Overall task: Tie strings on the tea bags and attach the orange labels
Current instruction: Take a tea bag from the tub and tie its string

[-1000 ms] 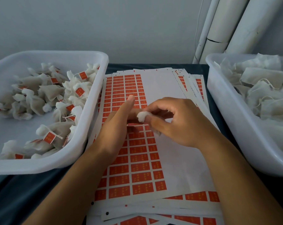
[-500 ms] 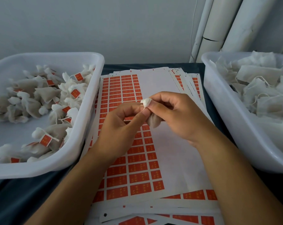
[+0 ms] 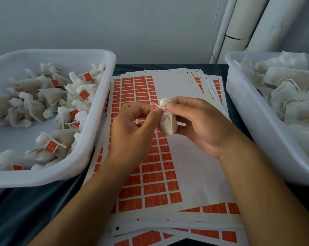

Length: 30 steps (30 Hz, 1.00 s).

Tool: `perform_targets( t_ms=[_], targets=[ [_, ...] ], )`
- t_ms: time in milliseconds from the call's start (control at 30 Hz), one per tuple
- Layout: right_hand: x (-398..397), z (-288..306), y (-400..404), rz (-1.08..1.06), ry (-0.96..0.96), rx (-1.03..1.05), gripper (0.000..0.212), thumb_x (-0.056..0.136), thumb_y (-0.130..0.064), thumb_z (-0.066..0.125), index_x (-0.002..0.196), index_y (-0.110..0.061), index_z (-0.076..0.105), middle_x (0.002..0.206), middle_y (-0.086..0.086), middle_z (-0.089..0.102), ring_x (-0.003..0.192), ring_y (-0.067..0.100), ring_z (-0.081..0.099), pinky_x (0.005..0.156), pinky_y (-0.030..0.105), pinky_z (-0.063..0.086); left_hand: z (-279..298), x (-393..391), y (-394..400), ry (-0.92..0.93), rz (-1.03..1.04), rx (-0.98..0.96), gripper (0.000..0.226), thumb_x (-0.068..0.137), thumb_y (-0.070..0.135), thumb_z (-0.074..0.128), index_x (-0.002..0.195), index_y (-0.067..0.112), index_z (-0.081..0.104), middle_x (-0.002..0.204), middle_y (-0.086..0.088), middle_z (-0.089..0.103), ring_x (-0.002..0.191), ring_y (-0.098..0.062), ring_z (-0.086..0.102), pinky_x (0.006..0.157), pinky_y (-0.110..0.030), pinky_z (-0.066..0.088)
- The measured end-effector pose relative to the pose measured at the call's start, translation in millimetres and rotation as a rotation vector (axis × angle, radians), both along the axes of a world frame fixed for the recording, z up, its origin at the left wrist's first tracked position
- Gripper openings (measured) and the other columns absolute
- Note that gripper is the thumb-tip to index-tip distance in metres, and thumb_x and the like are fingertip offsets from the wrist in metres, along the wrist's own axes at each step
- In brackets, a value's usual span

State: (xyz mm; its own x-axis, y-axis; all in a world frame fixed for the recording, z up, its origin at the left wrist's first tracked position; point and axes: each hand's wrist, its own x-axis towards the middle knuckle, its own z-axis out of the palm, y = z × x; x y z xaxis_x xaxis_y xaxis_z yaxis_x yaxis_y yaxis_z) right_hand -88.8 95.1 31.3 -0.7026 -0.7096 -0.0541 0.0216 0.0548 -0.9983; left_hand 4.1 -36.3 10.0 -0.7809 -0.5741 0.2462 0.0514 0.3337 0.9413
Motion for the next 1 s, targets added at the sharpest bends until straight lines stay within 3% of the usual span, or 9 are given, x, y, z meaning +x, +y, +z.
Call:
perform_targets(
  t_ms=[100, 233, 333, 500, 600, 800, 1000],
  targets=[
    [0, -1, -1, 0.036, -0.098, -0.041, 0.022, 0.104, -0.027, 0.054, 0.107, -0.016, 0.073, 0.106, 0.004, 0.070, 0.107, 0.023, 0.067, 0.091, 0.039, 0.059, -1, -1, 0, -0.010, 0.018, 0.006, 0.014, 0.097, 0.034, 0.065, 0.090, 0.025, 0.075, 0.095, 0.007, 0.072, 0.094, -0.017, 0.067, 0.086, -0.036, 0.059],
    [0, -3, 0, 0.034, -0.146, -0.058, 0.024, 0.104, -0.026, 0.054, 0.097, -0.019, 0.077, 0.100, 0.002, 0.071, 0.107, 0.023, 0.066, 0.095, 0.044, 0.058, -3, -2, 1, -0.021, 0.020, -0.068, 0.012, 0.096, 0.033, 0.066, 0.090, 0.027, 0.074, 0.096, 0.009, 0.069, 0.092, -0.013, 0.064, 0.072, -0.013, 0.053],
    [-2, -4, -1, 0.015, -0.147, -0.022, 0.025, 0.102, -0.026, 0.058, 0.093, -0.019, 0.079, 0.103, 0.006, 0.071, 0.110, 0.027, 0.065, 0.099, 0.050, 0.057, -5, -2, 0, -0.032, 0.036, -0.138, 0.004, 0.093, 0.034, 0.071, 0.090, 0.031, 0.070, 0.101, 0.010, 0.066, 0.093, -0.011, 0.063, 0.069, -0.008, 0.050],
    [-3, -5, -3, -0.020, -0.175, 0.015, 0.026, 0.101, -0.027, 0.060, 0.103, -0.010, 0.079, 0.109, 0.009, 0.071, 0.112, 0.028, 0.065, 0.100, 0.055, 0.055, -6, -2, 1, 0.054, 0.124, -0.362, 0.025, 0.087, 0.033, 0.080, 0.099, 0.036, 0.058, 0.107, 0.015, 0.060, 0.091, -0.007, 0.060, 0.070, -0.009, 0.051],
    [-5, -5, -3, -0.030, -0.172, 0.052, 0.030, 0.103, -0.028, 0.056, 0.116, -0.006, 0.074, 0.124, 0.016, 0.067, 0.122, 0.034, 0.061, 0.101, 0.052, 0.055, -7, -2, -1, 0.073, 0.149, -0.491, 0.023, 0.086, 0.034, 0.080, 0.104, 0.031, 0.067, 0.108, 0.013, 0.058, 0.088, -0.006, 0.057, 0.068, -0.005, 0.046],
    [-3, -4, -2, -0.096, -0.136, 0.093, 0.029, 0.102, -0.033, 0.058, 0.112, -0.011, 0.075, 0.116, 0.011, 0.068, 0.115, 0.030, 0.063, 0.087, 0.038, 0.059, -12, 1, -7, 0.095, 0.126, -0.609, 0.029, 0.089, 0.035, 0.078, 0.115, 0.023, 0.077, 0.105, 0.006, 0.066, 0.093, -0.013, 0.059, 0.074, -0.031, 0.058],
    [-2, -5, -4, -0.111, -0.077, 0.148, 0.025, 0.101, -0.034, 0.061, 0.104, -0.015, 0.077, 0.105, 0.005, 0.068, 0.108, 0.026, 0.064, 0.076, 0.032, 0.061, -11, 0, -10, 0.130, 0.131, -0.635, 0.022, 0.089, 0.031, 0.078, 0.106, 0.016, 0.081, 0.094, 0.000, 0.069, 0.085, -0.018, 0.060, 0.068, -0.040, 0.058]
  ],
)
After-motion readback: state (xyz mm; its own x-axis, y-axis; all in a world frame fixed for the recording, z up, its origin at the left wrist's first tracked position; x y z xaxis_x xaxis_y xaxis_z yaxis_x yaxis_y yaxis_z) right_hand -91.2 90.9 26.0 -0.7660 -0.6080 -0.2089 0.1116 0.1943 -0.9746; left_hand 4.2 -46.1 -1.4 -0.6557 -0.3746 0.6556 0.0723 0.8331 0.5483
